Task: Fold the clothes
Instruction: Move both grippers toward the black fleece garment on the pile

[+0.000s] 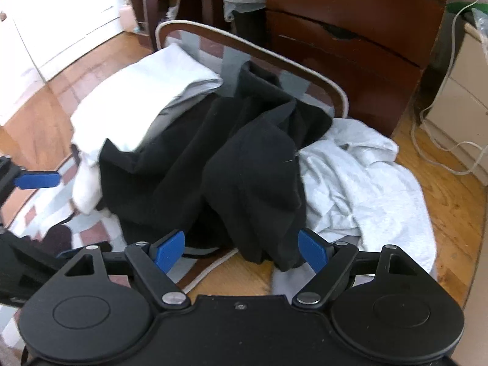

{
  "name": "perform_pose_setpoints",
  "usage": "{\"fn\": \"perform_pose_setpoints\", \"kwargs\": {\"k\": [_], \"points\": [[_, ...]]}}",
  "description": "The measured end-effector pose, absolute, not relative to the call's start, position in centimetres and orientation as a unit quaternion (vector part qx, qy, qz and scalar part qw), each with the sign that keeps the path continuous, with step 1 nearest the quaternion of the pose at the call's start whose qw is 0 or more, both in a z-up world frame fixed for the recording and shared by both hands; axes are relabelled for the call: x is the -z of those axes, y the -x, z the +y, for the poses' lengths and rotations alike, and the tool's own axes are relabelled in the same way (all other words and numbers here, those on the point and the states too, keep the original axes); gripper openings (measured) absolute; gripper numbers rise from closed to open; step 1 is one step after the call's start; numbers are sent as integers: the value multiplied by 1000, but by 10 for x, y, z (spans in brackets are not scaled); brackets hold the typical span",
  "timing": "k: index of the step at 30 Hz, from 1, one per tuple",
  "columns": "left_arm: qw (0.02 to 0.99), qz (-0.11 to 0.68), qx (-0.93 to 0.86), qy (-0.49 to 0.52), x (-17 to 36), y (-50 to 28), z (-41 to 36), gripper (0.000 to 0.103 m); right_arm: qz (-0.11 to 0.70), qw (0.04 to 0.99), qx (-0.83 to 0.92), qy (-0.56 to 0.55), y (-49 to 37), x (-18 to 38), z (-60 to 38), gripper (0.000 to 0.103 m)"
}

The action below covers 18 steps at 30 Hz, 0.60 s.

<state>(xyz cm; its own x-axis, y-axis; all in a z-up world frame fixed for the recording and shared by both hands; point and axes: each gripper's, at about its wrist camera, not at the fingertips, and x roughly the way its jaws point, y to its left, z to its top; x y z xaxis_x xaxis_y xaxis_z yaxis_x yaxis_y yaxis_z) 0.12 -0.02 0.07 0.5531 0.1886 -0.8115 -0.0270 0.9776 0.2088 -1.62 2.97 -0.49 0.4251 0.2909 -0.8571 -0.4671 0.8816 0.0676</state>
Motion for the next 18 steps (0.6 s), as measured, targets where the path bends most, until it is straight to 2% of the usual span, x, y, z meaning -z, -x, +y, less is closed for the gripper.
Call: {"fn": "perform_pose_setpoints", "kwargs": {"k": [11,18], "points": [[873,477,-96,-23,-7,-10,1,103,479,833,-260,91,-1,-4,-9,85],[877,472,-84,-32,-6,1,5,103,469,843,-231,125,26,8,31,85]]}}
